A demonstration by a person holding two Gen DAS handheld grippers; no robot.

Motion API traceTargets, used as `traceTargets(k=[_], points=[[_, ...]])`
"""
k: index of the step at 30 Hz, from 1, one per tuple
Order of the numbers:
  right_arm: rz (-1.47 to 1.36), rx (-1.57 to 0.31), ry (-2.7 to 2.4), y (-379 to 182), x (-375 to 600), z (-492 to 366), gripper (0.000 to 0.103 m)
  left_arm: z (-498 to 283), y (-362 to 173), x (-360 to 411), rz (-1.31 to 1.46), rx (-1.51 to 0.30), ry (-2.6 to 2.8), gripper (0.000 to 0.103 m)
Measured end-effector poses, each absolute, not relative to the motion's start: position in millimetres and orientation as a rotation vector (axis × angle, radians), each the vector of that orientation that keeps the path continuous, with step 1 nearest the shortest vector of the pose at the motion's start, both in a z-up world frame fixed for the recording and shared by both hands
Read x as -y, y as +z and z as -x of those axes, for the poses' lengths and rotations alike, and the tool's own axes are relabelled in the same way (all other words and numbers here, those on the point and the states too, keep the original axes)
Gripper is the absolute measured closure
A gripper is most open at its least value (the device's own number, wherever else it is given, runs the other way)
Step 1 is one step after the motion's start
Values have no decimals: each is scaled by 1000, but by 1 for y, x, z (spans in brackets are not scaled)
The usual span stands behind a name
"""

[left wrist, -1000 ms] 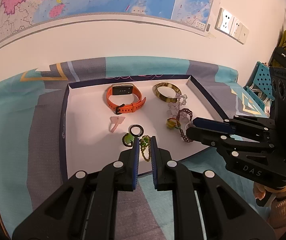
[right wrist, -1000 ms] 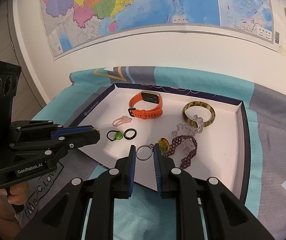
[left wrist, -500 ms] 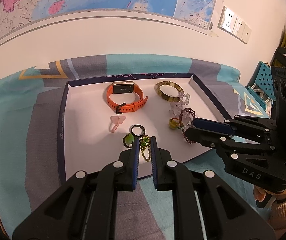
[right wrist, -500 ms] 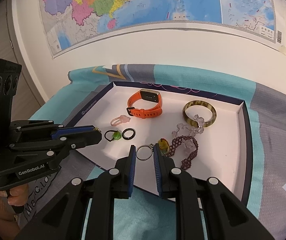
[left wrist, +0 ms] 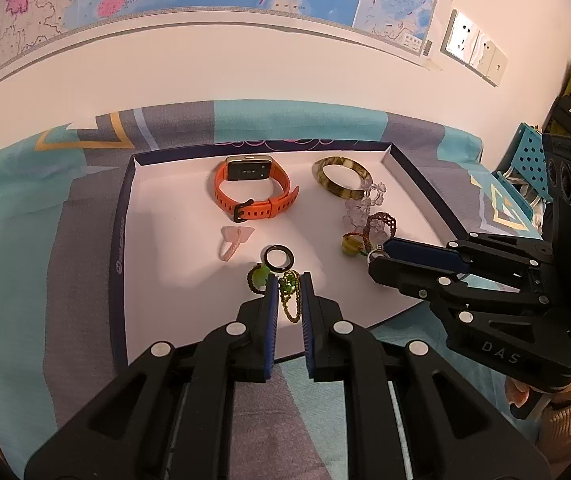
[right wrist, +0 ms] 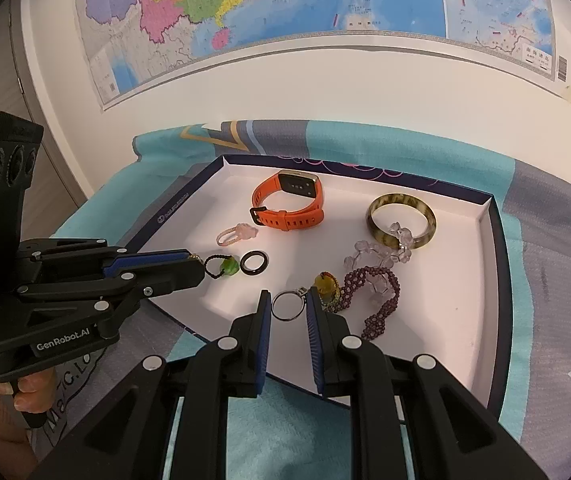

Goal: Organize jewelry
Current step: 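Carry the gold ring with the left tool while the right tool carries the silver ring over the box, then lower both rings into the box and open both tools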

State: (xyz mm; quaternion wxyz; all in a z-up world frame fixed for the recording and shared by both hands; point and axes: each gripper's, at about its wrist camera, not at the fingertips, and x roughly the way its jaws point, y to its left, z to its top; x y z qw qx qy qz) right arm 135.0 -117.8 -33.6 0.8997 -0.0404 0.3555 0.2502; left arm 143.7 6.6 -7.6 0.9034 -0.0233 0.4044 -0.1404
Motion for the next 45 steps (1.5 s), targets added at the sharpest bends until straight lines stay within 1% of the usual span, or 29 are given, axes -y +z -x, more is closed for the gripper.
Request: traceTargets(k=[25,38,41,42,43,45], points=[[91,-765,514,-40,113,-143,87,-150,-17,-5,46,-863,-277,91],[97,-796,493,-50,108,-151,87,-158,-30,-4,46,-906,-265,91],[95,-795,483,-52,109,-151,86,-159,-33,-3,40,-911,-259,88],[93,-795,482,-52,109,-151,86,-159,-33,-3,42,-909,-257,86],[92,-794,481,-52,110,-150,86,-159,-32,-4,45,-908,-257,83],[88,-791,482,-52,112,-149,83,-158,-31,-5,43,-900,-252,74]])
